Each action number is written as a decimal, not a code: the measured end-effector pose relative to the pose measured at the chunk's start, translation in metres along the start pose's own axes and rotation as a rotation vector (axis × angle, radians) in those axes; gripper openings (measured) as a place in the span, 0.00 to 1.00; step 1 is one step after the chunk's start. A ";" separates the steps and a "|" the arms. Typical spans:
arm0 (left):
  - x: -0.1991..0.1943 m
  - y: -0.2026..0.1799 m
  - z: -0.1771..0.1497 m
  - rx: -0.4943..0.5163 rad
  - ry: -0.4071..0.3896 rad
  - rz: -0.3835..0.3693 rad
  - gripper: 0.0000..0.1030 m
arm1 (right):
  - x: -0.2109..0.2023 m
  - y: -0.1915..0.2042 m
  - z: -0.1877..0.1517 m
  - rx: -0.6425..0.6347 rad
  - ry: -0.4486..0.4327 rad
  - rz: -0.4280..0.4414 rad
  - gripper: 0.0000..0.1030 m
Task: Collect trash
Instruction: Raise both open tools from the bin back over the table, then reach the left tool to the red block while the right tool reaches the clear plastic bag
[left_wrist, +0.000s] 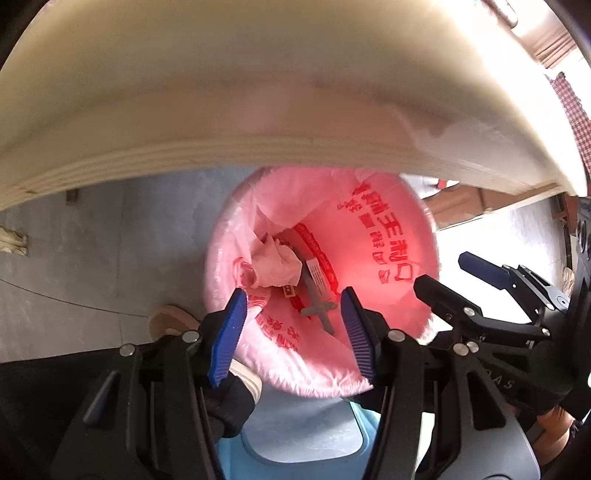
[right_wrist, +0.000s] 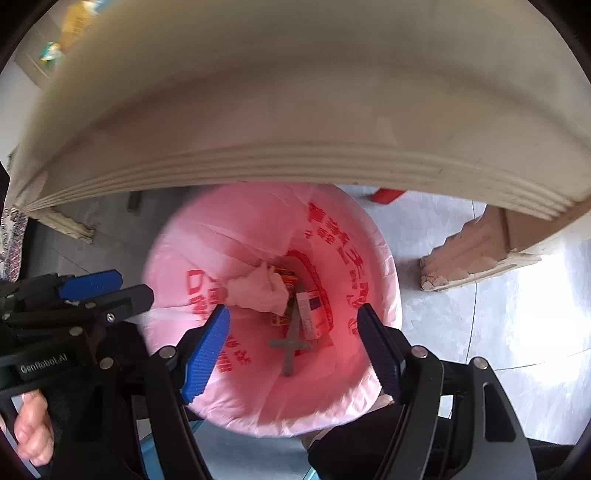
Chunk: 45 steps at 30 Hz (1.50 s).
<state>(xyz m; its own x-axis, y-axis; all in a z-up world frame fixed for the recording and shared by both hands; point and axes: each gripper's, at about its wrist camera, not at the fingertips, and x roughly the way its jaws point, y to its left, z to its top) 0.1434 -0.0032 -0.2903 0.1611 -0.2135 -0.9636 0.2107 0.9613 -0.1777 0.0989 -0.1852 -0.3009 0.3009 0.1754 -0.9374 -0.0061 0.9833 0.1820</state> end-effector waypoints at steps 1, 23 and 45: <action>-0.011 0.001 -0.001 -0.003 -0.013 0.002 0.51 | -0.009 0.002 -0.001 0.001 -0.015 0.010 0.68; -0.171 0.021 0.103 0.102 -0.197 0.185 0.57 | -0.233 0.021 0.142 -0.080 -0.405 0.071 0.74; -0.124 0.011 0.161 0.181 -0.125 0.200 0.57 | -0.160 0.027 0.300 -0.110 -0.277 0.093 0.74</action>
<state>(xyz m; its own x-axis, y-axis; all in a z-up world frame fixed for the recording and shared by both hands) 0.2810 0.0053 -0.1410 0.3317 -0.0539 -0.9418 0.3301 0.9419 0.0624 0.3364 -0.2016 -0.0574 0.5424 0.2599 -0.7989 -0.1446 0.9656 0.2160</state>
